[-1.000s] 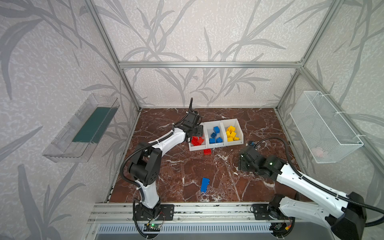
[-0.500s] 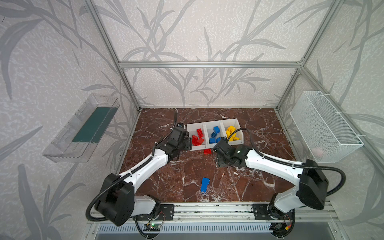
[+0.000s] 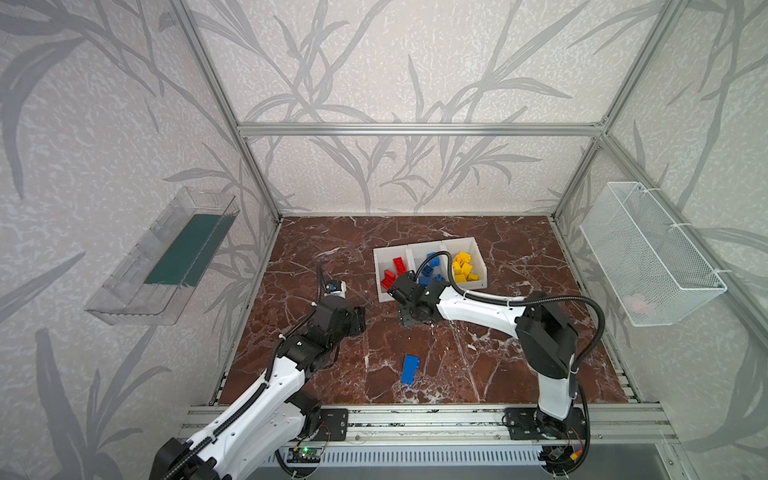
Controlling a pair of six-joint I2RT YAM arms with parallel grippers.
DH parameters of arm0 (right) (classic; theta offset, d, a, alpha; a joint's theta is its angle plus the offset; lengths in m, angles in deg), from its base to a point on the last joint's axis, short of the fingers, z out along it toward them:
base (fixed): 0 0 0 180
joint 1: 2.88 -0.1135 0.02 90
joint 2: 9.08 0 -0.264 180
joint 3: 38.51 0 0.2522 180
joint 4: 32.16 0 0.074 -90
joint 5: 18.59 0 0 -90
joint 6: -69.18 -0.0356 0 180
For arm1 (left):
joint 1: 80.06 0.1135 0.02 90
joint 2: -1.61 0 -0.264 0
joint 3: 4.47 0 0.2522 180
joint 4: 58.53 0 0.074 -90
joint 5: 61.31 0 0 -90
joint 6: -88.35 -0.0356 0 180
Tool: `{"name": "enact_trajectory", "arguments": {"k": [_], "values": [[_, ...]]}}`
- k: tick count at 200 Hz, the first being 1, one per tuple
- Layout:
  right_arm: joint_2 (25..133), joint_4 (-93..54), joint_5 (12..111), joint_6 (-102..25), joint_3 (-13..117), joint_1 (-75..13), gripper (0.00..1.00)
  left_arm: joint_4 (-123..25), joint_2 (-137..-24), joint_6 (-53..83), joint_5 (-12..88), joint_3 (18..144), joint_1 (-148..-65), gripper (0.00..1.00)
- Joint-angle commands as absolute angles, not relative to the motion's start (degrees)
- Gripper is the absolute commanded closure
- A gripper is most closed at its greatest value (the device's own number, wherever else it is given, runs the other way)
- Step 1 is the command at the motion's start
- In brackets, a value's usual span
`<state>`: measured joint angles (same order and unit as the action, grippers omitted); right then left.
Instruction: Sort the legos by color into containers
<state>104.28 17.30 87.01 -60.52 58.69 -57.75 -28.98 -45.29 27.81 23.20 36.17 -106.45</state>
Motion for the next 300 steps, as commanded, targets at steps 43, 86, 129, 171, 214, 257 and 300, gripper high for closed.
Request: {"name": "enact_trajectory", "arguments": {"k": [43,86,129,171,214,257,300], "values": [[110.6,20.0,89.8,-61.9,64.1,-56.0,0.23,-30.1,-47.8,28.2,25.2,36.6,-106.2,0.34],[112.1,18.4,88.1,-61.7,63.7,-53.9,0.23,-31.0,-47.9,28.0,25.4,36.3,-106.2,0.34],[114.1,17.5,87.8,-59.8,65.3,-53.2,0.28,-31.5,-48.2,28.0,25.9,36.2,-106.3,0.34],[115.8,17.6,88.5,-59.3,66.4,-52.8,0.45,-31.5,-48.1,28.0,25.9,36.1,-106.3,0.34],[114.7,17.4,88.5,-59.6,65.0,-52.8,0.57,-31.5,-48.2,28.1,25.9,36.2,-106.2,0.34],[111.0,16.6,87.7,-60.1,60.3,-54.1,0.59,-31.2,-48.7,27.6,26.7,36.7,-106.3,0.34],[105.5,16.5,87.0,-61.4,54.4,-56.9,0.6,-30.9,-48.7,27.7,26.2,36.5,-106.3,0.34]]}}
